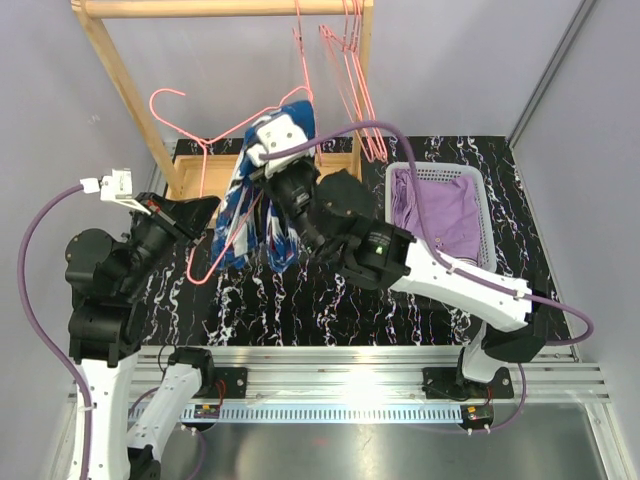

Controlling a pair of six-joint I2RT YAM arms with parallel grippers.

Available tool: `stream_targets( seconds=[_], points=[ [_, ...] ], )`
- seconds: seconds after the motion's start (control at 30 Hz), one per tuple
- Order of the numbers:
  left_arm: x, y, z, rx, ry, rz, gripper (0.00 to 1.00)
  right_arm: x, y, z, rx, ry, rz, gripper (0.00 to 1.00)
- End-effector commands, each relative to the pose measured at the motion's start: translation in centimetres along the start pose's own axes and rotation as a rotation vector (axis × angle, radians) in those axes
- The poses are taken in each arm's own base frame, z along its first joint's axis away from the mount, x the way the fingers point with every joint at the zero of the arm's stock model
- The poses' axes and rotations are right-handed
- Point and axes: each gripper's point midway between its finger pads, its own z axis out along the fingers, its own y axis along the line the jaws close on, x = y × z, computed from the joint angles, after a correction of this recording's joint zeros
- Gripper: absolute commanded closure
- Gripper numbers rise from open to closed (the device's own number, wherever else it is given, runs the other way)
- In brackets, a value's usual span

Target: Remove the trousers from the hanger

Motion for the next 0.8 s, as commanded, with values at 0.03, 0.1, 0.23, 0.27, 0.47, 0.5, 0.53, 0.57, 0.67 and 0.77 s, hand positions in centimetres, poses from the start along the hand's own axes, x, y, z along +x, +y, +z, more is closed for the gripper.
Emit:
stream_targets(
  seconds=[0.03, 0.1, 0.23, 0.27, 0.47, 0.5, 0.53, 0.57, 0.67, 0.77],
  points=[
    [-0.3, -0.2, 0.1, 0.032, -0.031, 0.053, 1.0, -12.8, -7.1, -2.2, 0.06, -0.284, 0.262, 1.0],
    [0.1, 0.4, 0.3, 0.015, -0.026, 0.05, 1.0, -14.3, -8.2, -2.9, 0.058, -0.308, 0.277, 1.0],
    [0.5, 1.1, 0.5, -0.003, -0.021, 0.056, 1.0, -15.8, -10.5, -4.3, 0.073, -0.326, 0.284, 1.0],
    [0.5, 1.5, 0.6, -0.019, -0.022, 0.059, 1.0, -16.4, -11.7, -5.1, 0.083, -0.334, 0.29, 1.0],
    [0.6, 2.8, 0.3, -0.081, -0.019, 0.116, 1.0, -15.8, -16.7, -8.8, 0.139, -0.249, 0.219, 1.0],
    [0.4, 3.2, 0.3, -0.102, -0.027, 0.126, 1.0, -14.9, -17.0, -9.2, 0.132, -0.21, 0.187, 1.0],
    [0.5, 3.5, 0.2, -0.118, -0.024, 0.141, 1.0, -14.2, -17.3, -9.7, 0.129, -0.187, 0.169, 1.0],
    [0.2, 3.7, 0.1, -0.131, -0.032, 0.149, 1.0, -12.9, -18.1, -10.9, 0.131, -0.146, 0.153, 1.0],
    [0.1, 4.2, 0.2, -0.153, -0.033, 0.168, 1.0, -9.7, -19.4, -12.9, 0.151, -0.06, 0.121, 1.0],
    [0.5, 4.7, 0.6, -0.162, -0.02, 0.171, 1.0, -7.6, -20.9, -14.9, 0.175, -0.018, 0.133, 1.0]
  ],
)
